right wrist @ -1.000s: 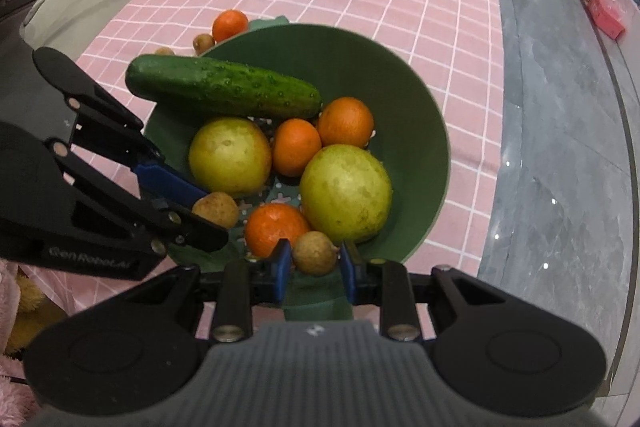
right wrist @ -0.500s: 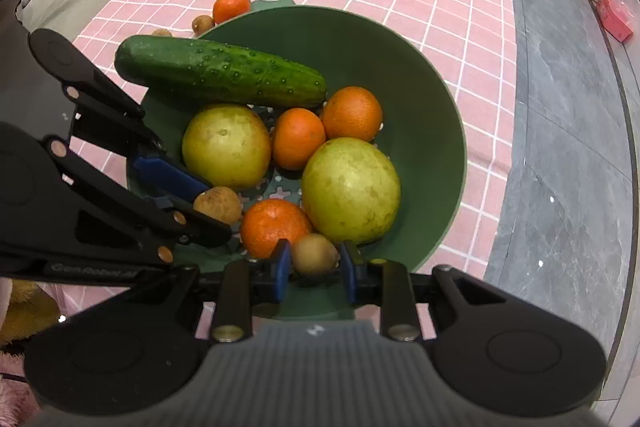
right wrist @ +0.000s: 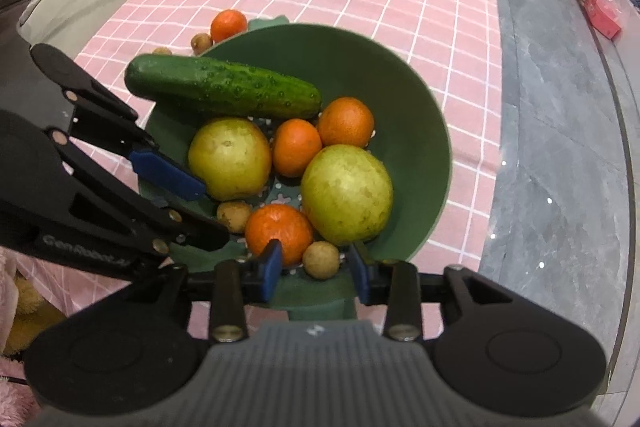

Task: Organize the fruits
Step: 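Move both tools away from the colander toward the remaining fruit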

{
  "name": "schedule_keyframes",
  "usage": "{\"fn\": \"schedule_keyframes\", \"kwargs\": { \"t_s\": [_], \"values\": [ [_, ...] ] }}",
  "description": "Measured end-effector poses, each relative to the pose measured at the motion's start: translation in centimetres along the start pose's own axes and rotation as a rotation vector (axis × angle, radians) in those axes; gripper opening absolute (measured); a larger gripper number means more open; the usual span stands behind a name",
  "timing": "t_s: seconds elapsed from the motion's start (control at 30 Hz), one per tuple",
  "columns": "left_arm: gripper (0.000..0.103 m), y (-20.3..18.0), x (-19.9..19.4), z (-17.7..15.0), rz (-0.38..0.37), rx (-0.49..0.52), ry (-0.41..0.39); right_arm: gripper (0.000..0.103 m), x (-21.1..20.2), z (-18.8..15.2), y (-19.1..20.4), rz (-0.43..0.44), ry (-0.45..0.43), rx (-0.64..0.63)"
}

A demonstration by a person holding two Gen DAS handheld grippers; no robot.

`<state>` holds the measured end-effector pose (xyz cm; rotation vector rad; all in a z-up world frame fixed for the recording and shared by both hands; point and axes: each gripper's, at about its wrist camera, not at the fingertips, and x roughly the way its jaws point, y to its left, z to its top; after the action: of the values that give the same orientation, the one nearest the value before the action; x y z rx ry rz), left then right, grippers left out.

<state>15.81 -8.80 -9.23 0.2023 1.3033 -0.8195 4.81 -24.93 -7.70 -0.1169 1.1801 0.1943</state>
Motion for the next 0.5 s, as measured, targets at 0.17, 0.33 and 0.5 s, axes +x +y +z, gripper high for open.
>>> {"fn": "schedule_keyframes", "kwargs": {
  "t_s": [0.17,0.33,0.5],
  "values": [
    [0.046,0.2,-2.6,0.1,-0.004,-0.007,-0.059,0.05,-1.3,0.5,0.4,-0.019,-0.047,0.033],
    [0.046,1.0,-6.0,0.3,0.038,-0.015,-0.158,0.058,-2.4,1.2,0.2,0.023,-0.098,0.136],
    [0.046,3.3,-8.7,0.1,0.127,-0.055,-0.257,0.058,-2.8,2.7,1.0,0.081,-0.138,0.197]
  ]
}}
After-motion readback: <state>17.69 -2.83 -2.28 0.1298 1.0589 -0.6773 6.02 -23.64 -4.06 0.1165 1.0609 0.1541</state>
